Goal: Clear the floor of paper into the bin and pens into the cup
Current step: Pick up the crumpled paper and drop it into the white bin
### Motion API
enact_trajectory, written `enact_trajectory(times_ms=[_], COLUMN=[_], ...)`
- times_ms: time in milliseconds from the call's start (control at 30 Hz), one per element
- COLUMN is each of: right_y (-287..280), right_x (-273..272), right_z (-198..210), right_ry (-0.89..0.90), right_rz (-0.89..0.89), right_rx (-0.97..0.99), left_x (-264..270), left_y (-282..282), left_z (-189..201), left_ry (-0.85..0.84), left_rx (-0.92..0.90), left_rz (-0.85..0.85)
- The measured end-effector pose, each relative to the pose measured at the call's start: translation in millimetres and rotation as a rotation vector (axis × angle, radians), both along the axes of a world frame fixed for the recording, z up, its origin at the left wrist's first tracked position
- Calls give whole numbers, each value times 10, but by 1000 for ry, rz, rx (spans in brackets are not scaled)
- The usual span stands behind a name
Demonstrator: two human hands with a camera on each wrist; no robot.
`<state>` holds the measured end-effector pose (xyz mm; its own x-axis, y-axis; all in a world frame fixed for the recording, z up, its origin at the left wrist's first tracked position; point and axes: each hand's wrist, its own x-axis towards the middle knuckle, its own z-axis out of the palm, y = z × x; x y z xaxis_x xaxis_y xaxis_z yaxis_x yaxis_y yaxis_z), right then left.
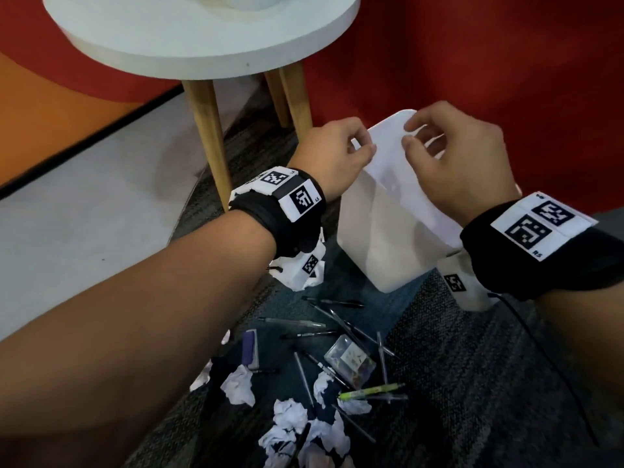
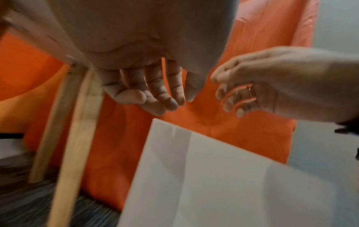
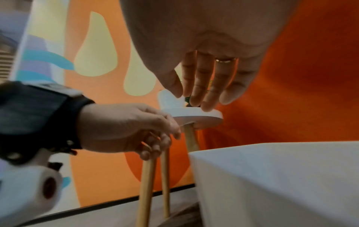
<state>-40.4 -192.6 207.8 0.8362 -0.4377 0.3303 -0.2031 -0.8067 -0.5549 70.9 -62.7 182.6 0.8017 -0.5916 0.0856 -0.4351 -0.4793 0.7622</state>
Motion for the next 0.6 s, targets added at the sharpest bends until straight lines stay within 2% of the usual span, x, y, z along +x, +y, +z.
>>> enact_trajectory(times_ms=[67,133,433,600], right_y=[243,501,1481,1913], right_x=[82,164,324,446], right_z=[-24,-138,-1127,-1629], right_ry=[-28,19,551,725], right_rz=[95,189,605,674], right_rx=[-2,-19,-191,-179], left_x=[46,91,313,302], left_y=[207,436,1724,2405], left_z=[-124,-284,-1247,-1722], left_ry=[-1,24,198,357], left_rx=[64,136,561,752], left_rz=[24,39,105,76])
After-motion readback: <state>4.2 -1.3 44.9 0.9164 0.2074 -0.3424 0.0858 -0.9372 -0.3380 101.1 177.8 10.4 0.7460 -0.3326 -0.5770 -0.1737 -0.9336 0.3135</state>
